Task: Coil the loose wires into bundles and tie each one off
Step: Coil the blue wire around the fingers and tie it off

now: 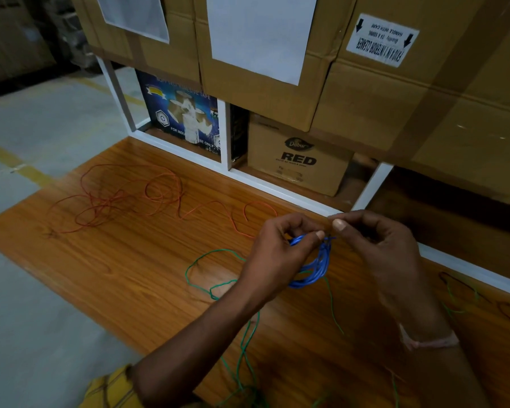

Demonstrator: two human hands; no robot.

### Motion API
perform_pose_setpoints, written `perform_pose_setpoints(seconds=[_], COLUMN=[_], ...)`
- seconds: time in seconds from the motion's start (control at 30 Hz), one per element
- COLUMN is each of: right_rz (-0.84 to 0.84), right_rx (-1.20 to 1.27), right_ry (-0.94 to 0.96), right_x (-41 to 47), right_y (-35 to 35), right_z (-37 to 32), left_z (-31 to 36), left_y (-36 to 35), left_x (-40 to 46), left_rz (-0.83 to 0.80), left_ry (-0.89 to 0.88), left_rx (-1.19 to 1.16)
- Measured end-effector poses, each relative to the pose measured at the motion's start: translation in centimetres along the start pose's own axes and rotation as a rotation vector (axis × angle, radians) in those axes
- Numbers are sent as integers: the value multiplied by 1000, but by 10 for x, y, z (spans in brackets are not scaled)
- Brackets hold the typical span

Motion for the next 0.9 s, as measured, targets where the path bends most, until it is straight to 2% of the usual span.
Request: perform_pose_setpoints(seconds=[0.2, 0.5, 0.9], right_rz=[-96, -184, -96], right_rx=[-154, -162, -67], right_ry=[50, 52, -13], right_x=[11, 13, 17], right_y=[1, -1, 1], right_z=[-6, -5, 7], left_z=[-1, -1, 2], left_y=[3, 6, 7], left_x=[0, 1, 2], left_rz=[-10, -21, -133], left_ry=[17, 18, 73], left_rx=[-13, 11, -50])
Point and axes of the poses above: each hand's wrist, its own x-axis towards the middle knuckle, its own y-axis out of the back of the hand, z = x × y, the point moved 3 cm from there along x, towards the middle knuckle, and after that the axes turned 7 degrees about x, right-handed, at the moved point
